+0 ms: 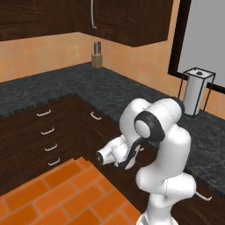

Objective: Take a straw from the drawer in front and place it inside the glass cup on the dining counter.

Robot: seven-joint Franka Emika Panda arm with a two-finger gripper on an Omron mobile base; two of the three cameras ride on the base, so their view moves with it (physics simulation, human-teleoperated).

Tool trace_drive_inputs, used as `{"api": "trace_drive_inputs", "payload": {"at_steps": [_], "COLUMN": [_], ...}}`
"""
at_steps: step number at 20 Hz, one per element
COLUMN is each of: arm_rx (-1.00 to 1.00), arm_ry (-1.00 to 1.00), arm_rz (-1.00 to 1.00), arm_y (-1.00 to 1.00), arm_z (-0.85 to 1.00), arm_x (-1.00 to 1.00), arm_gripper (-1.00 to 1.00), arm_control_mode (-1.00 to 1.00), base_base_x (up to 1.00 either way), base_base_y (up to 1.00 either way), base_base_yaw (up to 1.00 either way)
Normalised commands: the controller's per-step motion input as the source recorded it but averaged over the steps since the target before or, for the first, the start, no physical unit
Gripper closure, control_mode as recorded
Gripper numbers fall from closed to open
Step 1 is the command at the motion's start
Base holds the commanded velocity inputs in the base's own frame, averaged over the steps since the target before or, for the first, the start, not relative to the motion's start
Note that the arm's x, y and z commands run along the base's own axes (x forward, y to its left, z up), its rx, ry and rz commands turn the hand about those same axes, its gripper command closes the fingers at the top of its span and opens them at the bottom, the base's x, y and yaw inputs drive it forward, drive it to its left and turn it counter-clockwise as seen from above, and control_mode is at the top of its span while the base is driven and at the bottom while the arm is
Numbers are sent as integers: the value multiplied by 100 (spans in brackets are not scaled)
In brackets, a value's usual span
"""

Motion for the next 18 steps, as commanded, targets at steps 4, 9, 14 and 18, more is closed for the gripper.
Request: {"api": "trace_drive_inputs", "payload": {"at_steps": [4, 9, 14, 18], "arm_rx": [-9, -4, 0, 0], "arm_ry": [0, 0, 0, 2], "arm_rz": [-18, -17, -10, -1], "arm_y": [0, -9, -23, -51], "arm_z": [-25, -12, -12, -16], "arm_x": [3, 34, 47, 49], "arm_gripper": [-100, -100, -100, -100], "arm_control_mode": [-100, -100, -100, -100], "base_base_x": [0, 0, 0, 0], "base_base_y": [0, 0, 0, 0], "base_base_yaw": [0, 0, 0, 0]}}
